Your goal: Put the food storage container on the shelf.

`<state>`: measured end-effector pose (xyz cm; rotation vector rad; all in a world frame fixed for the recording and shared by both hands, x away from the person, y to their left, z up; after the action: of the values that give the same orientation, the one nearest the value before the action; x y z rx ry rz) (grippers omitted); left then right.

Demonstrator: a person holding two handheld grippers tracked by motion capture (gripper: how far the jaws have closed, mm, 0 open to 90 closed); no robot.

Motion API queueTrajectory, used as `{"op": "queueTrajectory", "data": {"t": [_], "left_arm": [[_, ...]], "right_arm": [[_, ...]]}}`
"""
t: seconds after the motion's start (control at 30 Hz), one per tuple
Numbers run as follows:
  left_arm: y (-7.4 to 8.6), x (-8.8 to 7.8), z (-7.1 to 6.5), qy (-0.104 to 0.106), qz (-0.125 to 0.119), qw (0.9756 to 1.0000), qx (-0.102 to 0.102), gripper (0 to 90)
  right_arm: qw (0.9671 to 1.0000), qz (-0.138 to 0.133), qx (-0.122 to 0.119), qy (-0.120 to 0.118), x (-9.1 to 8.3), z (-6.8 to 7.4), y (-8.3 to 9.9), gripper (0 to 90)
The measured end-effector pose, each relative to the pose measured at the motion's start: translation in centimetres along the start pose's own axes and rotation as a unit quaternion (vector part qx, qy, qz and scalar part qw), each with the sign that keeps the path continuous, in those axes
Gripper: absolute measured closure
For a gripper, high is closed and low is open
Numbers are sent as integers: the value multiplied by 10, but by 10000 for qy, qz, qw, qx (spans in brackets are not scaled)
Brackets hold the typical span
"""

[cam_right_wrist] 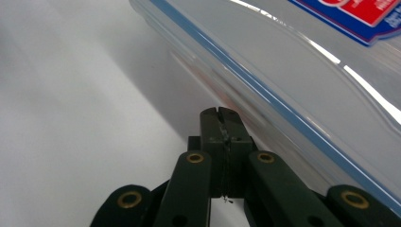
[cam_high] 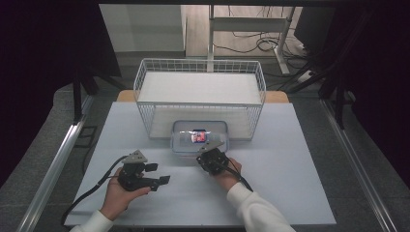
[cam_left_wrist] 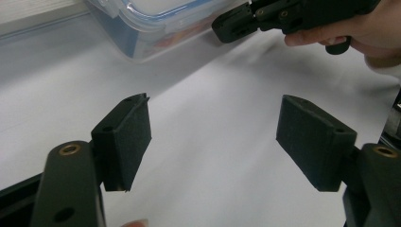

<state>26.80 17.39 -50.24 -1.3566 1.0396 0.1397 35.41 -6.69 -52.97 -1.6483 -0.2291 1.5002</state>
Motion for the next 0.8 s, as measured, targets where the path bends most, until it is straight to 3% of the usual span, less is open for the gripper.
{"op": "queueTrajectory", "data": {"t": [0.1,0.33,0.4,0.57,0.8], "left_arm": [[0,0,0,11,14,10000,1,264],[1,0,2,3,15,10000,-35,265],[1,0,2,2,11,10000,-53,266],[1,0,3,-4,17,10000,-62,267],[1,-1,4,0,7,10000,-84,268]], "right_arm": [[10000,33,-68,52,2,2,-1,887],[10000,60,47,26,0,1,-2,888],[9999,48,11,133,0,1,-3,888],[9995,-186,221,134,-6,-4,-11,888],[9984,-376,337,270,-8,-14,-20,888]]}}
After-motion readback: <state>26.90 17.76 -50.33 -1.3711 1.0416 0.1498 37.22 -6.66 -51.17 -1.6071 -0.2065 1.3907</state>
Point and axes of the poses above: each handheld gripper's, and its own axes: x roughly forward along the jaws, y roughly out of its underside, z roughly to its left, the point moved 2 cm from there along x, roughly forward along the jaws, and after that the axes turned 13 degrees about -y, right-handed, at the moved point
